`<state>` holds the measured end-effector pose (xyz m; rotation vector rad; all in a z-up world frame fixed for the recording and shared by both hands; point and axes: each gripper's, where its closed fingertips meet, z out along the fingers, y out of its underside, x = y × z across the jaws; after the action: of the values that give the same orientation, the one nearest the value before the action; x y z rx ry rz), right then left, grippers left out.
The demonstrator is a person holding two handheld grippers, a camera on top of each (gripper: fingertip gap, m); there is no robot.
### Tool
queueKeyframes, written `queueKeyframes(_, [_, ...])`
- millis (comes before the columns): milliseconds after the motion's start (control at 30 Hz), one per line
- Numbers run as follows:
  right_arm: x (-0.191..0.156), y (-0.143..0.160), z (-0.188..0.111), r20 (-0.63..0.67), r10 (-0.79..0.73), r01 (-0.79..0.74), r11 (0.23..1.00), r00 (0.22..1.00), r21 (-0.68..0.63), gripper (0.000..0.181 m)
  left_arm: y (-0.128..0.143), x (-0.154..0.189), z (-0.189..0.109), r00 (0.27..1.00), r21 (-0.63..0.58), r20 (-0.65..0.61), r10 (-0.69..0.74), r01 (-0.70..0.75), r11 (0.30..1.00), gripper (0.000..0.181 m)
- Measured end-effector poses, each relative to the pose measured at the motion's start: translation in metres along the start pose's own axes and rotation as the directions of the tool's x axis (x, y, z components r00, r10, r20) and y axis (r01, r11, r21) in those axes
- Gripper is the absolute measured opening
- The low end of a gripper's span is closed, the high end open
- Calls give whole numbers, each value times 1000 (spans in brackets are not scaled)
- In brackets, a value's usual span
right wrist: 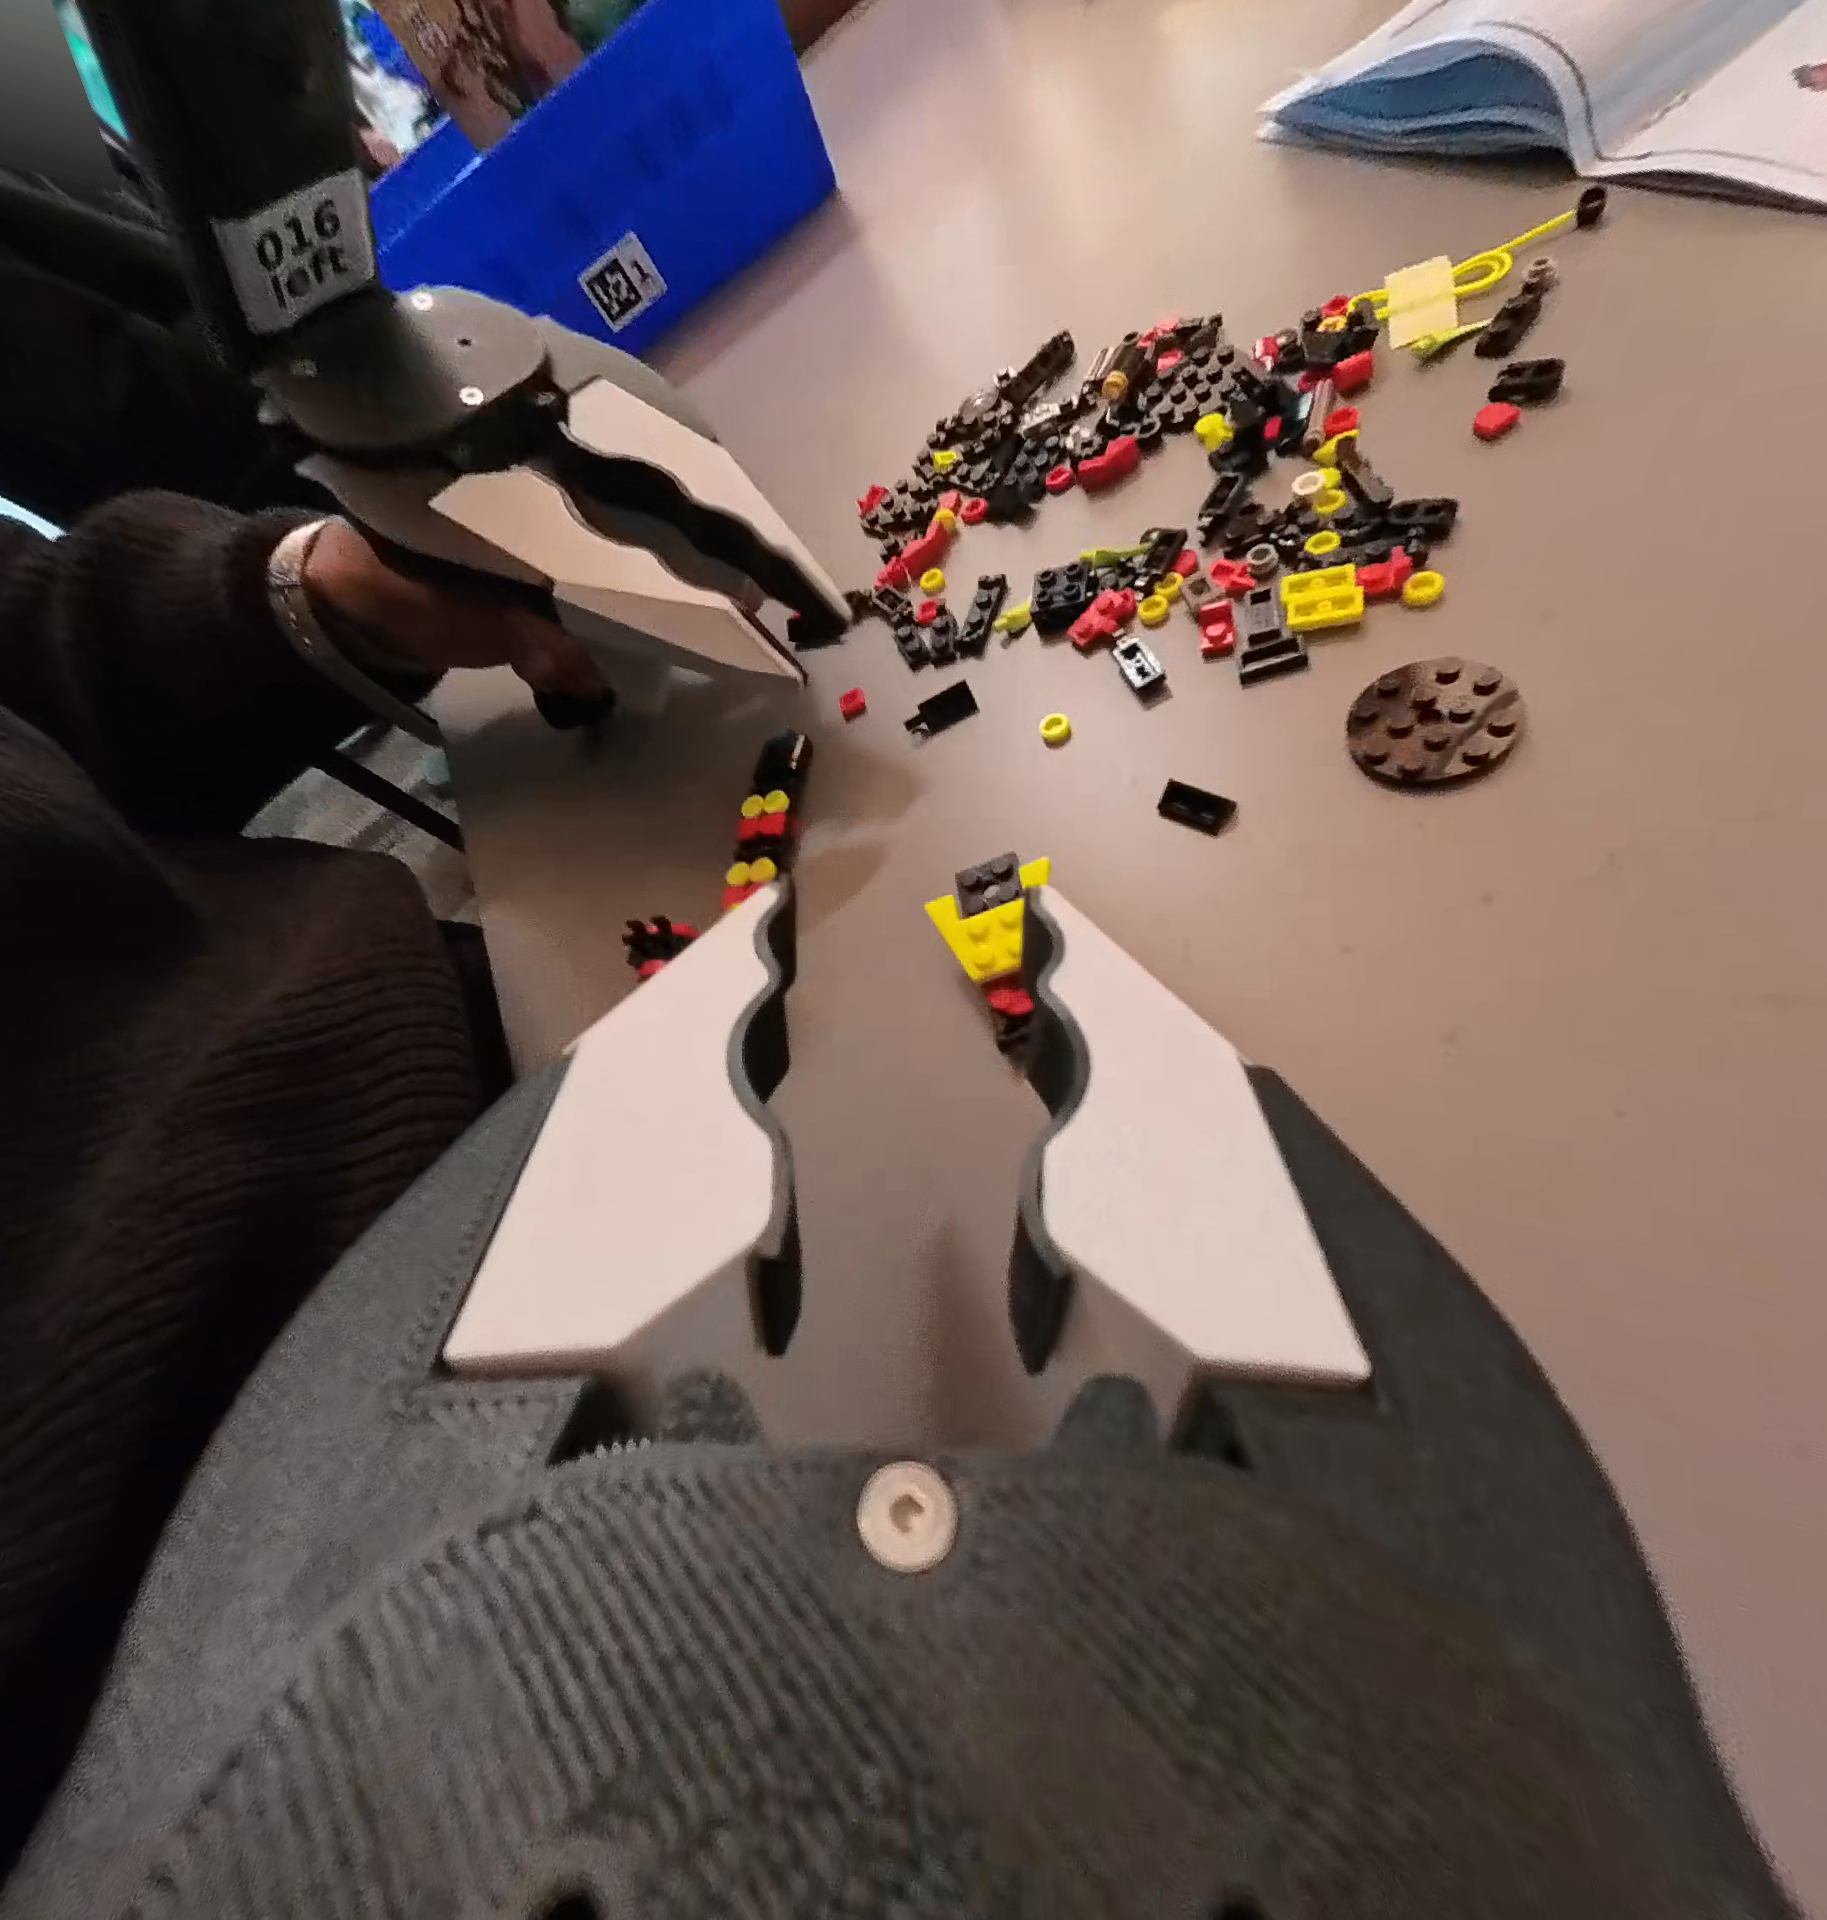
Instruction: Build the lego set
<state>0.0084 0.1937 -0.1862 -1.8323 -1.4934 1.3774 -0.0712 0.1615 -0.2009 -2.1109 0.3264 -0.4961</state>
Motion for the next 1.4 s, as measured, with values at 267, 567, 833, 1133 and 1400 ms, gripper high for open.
queueKeyframes(267, [2,5,2,-37,-61,59,998,997,-34,41,-7,-9,-5,998,44,20,-52,51,998,24])
queueKeyframes(567, [11,9,4,-101,-122,116,991,987,-68,37,-6,-10,-4,998,36,46,-44,42,998,23])
queueKeyframes(833, [23,2,8,-184,-186,178,982,965,-60,32,-7,-14,-5,994,42,64,-92,90,995,22])
queueKeyframes(1133, [22,-21,39,-183,-282,277,959,942,-54,27,-6,-67,-26,942,72,295,-163,148,986,18])
queueKeyframes(1400, [33,-20,21,-170,-179,182,983,969,1,25,-5,-113,-55,878,111,435,-202,170,979,1])
